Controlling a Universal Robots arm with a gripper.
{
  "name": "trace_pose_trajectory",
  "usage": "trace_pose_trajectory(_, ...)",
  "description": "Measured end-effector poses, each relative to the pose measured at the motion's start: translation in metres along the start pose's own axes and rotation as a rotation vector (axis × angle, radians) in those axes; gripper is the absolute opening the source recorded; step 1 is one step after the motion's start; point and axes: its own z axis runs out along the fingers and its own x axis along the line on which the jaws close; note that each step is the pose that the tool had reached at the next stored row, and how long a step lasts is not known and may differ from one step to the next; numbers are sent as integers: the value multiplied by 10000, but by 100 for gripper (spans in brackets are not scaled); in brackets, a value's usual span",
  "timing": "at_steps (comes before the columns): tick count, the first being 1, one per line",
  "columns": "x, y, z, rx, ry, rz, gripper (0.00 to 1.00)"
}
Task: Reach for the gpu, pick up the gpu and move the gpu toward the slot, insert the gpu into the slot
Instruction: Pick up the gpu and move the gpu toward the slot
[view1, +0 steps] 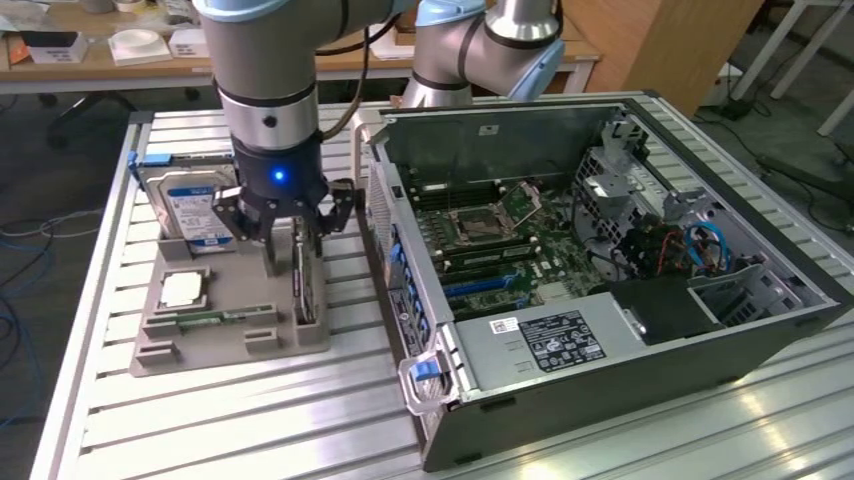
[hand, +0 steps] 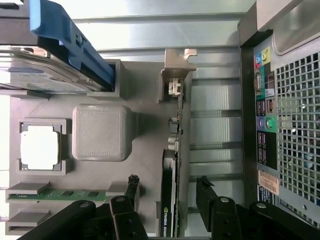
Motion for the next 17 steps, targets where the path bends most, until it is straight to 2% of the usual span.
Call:
trace_pose_trajectory(9,0,-10,163,10,147,-96,58)
trace_pose_trajectory(15,0,-11,186,3,157,-107,58)
trace_pose_trajectory(16,-1,-11,187,2,156,-108,56)
trace_pose_trajectory(17,-1,-11,187,2,156,-107,50)
